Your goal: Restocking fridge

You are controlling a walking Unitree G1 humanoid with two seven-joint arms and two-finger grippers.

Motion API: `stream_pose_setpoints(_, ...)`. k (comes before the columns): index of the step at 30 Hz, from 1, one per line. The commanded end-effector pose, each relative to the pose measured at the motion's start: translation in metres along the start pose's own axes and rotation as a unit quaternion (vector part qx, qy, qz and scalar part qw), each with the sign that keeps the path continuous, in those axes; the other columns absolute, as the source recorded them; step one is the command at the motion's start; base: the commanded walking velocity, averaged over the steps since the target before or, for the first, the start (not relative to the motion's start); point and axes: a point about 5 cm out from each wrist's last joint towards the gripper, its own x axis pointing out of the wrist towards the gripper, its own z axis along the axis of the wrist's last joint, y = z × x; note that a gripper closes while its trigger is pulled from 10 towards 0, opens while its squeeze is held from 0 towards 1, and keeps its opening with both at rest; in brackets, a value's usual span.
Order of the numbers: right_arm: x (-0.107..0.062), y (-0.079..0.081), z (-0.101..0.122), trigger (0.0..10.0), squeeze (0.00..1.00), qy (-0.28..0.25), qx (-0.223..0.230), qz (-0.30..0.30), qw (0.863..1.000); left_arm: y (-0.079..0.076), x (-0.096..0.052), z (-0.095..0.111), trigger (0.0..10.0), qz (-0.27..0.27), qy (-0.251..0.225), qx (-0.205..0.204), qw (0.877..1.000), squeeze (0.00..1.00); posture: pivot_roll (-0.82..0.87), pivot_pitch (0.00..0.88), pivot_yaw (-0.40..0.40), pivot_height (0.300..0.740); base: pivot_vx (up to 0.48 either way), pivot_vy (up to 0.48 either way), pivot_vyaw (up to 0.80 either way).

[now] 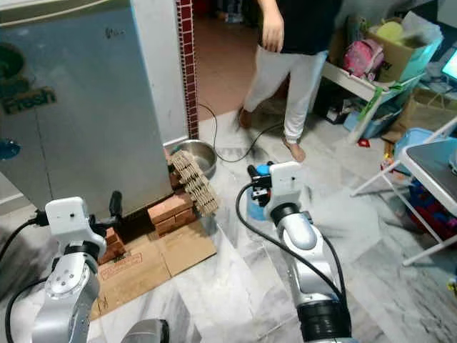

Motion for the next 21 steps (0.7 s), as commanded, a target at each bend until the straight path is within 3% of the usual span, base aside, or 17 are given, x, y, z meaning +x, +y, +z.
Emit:
stream_pose_setpoints(1,-0.001,-0.009,0.0,10.0,0.0,0.006,0.008,-0.024,1.0,0.0,0.003,0.007,10.0,-0.008,-0.008,0.0,1.0,0.0,0.05,0.095,-0.039,0.74,0.0,0.281,0.0)
stream_pose_setpoints(3,0.0,-0.009,0.0,10.0,0.0,0.01,0.006,-0.023,1.0,0.0,0.005,0.009,10.0,-0.013,-0.01,0.002,1.0,0.0,0.05,0.098,-0.035,0.74,0.0,0.281,0.0)
stream_pose_setpoints(7,0.0,-0.01,0.0,10.0,0.0,0.003,-0.042,-0.046,0.998,-0.005,0.007,0.015,10.0,-0.038,-0.024,0.008,0.999,0.0,0.04,0.115,-0.011,0.74,0.0,0.48,0.0)
stream_pose_setpoints(8,-0.001,-0.006,-0.002,10.0,0.0,0.002,0.002,-0.035,0.999,-0.006,0.008,0.014,10.0,-0.038,-0.022,0.008,0.999,0.0,0.04,0.119,-0.008,0.74,0.0,0.48,0.0)
stream_pose_setpoints(10,-0.004,-0.004,-0.003,10.0,0.0,0.006,0.022,-0.031,0.999,-0.007,0.006,0.013,10.0,-0.037,-0.019,0.009,0.999,0.0,0.04,0.125,-0.007,0.74,0.0,0.48,0.0)
stream_pose_setpoints(14,-0.01,-0.007,-0.012,10.0,0.0,0.034,0.027,-0.051,0.998,-0.008,0.002,0.01,10.0,-0.041,-0.011,0.0,0.999,0.0,0.04,0.119,-0.01,0.74,0.0,0.48,0.0)
stream_pose_setpoints(16,-0.01,-0.008,-0.012,10.0,0.0,0.032,0.002,-0.051,0.998,-0.008,0.003,0.011,10.0,-0.037,-0.011,-0.002,0.999,0.0,0.04,0.124,-0.011,0.74,0.0,0.48,0.0)
stream_pose_setpoints(21,-0.013,-0.011,-0.01,10.0,0.0,0.024,0.027,-0.053,0.998,-0.004,0.002,0.01,10.0,-0.029,-0.005,-0.003,1.0,0.0,0.04,0.133,-0.011,0.74,0.0,0.48,0.0)
